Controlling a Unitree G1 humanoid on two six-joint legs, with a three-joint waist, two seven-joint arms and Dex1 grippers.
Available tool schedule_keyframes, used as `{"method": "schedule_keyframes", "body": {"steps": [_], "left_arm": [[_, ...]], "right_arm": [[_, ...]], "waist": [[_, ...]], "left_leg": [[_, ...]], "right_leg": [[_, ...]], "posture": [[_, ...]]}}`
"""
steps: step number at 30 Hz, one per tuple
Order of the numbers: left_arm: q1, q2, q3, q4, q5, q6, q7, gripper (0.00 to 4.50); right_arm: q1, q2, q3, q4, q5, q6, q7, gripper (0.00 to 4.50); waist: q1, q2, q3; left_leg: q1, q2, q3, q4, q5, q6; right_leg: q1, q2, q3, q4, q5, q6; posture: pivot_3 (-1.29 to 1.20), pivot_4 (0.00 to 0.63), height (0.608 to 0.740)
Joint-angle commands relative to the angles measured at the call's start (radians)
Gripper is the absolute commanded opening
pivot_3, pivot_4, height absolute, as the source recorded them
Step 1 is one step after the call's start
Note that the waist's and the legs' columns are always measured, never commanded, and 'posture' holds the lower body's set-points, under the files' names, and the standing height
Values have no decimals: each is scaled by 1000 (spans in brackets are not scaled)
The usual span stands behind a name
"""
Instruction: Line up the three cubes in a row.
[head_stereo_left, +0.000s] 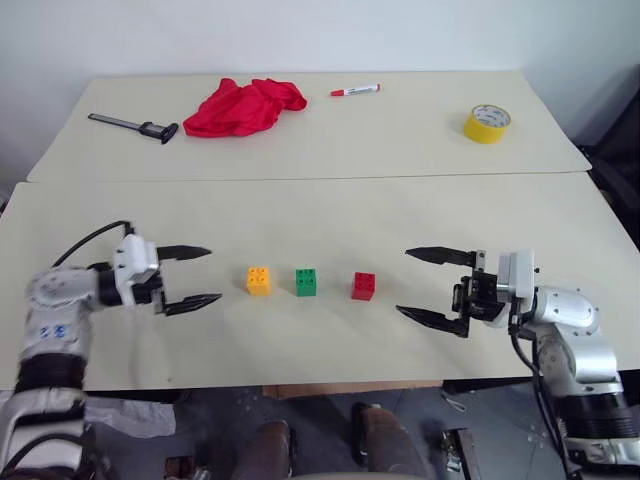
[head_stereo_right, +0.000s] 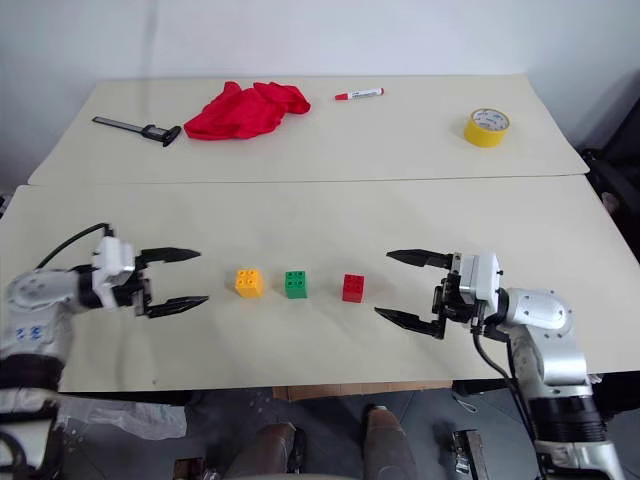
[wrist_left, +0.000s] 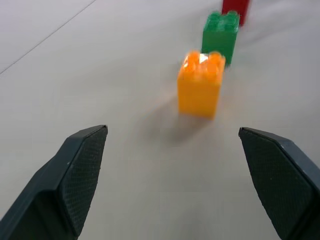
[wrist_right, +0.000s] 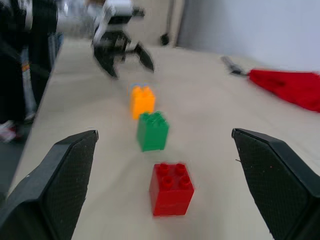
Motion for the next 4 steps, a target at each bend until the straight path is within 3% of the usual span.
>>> {"method": "schedule_keyframes", "body": {"steps": [1, 4], "left_arm": [[33, 2, 41, -158, -13, 107, 128, 4471], [39, -20, 65, -204, -11, 102, 196, 4471]], "right_arm": [[-45, -10, 28, 51, -26, -34, 81, 4500], [-90, 20, 29, 112, -37, -65, 83, 4500]], "waist": [[15, 0, 0], [25, -1, 0]], "left_leg": [[0, 0, 0, 0, 0, 0], [1, -2, -2, 1, 0, 0]], "right_leg": [[0, 0, 0, 0, 0, 0], [1, -1, -1, -2, 0, 0]], "posture": [[0, 150, 740], [0, 150, 740]]}}
